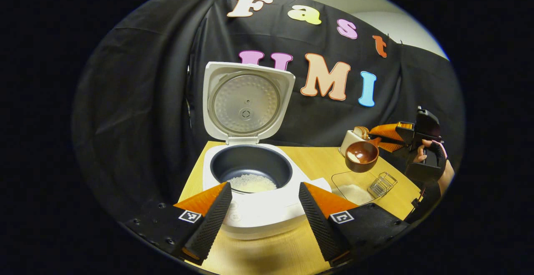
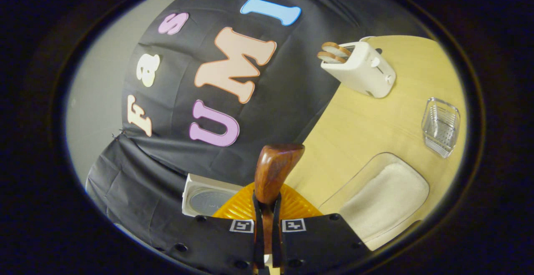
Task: Close the left gripper, press the button to open the rice cooker; take a wooden spoon from the chopstick holder with the right hand, scoop a spoonful of rice and pour it into the rice cooker, then put the wooden spoon back into the chopstick holder.
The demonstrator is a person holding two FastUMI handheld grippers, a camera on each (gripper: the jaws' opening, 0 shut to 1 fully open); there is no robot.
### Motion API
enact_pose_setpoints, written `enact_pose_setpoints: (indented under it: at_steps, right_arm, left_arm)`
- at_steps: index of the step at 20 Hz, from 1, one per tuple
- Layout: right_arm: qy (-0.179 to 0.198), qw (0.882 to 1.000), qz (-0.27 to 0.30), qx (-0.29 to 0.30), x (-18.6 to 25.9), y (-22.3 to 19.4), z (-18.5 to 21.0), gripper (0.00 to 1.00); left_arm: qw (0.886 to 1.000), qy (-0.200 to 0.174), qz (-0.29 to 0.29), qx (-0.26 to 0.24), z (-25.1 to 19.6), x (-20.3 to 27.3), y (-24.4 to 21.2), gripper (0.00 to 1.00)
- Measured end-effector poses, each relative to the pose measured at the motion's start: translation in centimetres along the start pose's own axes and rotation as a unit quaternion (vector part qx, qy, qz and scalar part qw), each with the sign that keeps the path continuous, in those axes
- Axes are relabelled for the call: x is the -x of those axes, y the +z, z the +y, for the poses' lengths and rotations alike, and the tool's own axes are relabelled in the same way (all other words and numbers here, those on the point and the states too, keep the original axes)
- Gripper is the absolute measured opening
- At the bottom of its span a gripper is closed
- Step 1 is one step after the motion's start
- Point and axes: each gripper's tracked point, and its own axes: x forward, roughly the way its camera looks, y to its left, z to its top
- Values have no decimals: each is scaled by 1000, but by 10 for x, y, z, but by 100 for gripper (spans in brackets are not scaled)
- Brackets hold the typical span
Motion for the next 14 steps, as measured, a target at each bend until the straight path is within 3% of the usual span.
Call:
enact_pose_setpoints:
  at_steps: [9,14]
  right_arm:
    - [56,997,36,40,-55,-45,92,10]
    - [78,990,46,109,-82,-76,134,8]
  left_arm:
    - [999,33,2,16,27,14,-6,95]
    - [998,55,-1,21,45,19,-5,95]
